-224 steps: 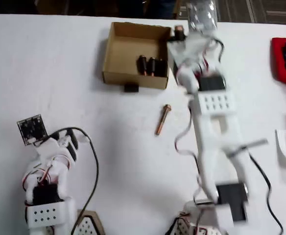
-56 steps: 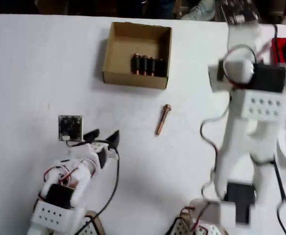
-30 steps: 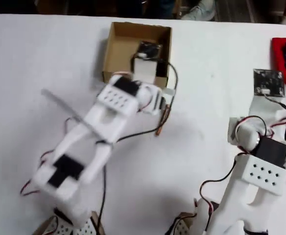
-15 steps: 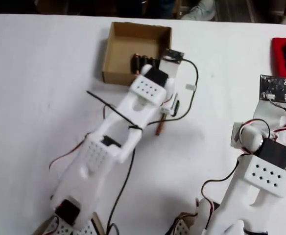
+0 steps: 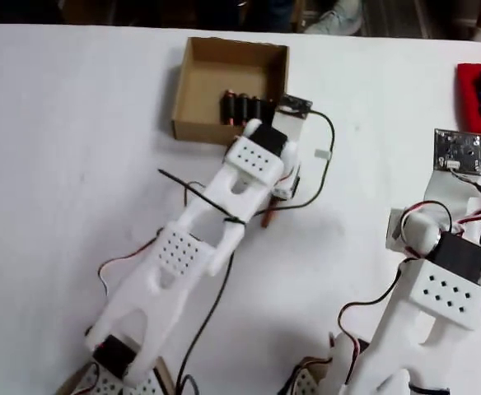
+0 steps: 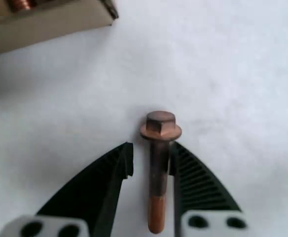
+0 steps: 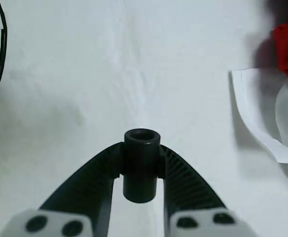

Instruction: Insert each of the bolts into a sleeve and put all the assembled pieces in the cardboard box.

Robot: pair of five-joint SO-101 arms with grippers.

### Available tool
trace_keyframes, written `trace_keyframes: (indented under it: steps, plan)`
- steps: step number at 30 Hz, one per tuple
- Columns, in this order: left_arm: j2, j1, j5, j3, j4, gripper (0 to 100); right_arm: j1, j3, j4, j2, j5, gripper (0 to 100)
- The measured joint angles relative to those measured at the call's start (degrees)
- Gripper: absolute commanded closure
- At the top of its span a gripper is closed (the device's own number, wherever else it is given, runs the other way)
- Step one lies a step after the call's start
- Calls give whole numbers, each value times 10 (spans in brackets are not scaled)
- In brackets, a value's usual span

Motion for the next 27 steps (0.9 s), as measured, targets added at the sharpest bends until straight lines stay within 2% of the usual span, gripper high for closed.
trace_keyframes:
  steps: [6,14,21,24,27]
  plan:
    - [5,0,-2,-5,6,976,0,25,-7,-5,0,978]
    - [-25,-4,-4,-4,33,976,0,107,-72,-5,0,978]
    - [-149,-3,-4,-127,85,976,-1,174,-135,-30,0,978]
    - [-201,-4,-4,-156,86,976,-33,222,-148,-96,0,978]
    - [-249,-4,-4,-158,86,977,-98,295,-170,-199,0,978]
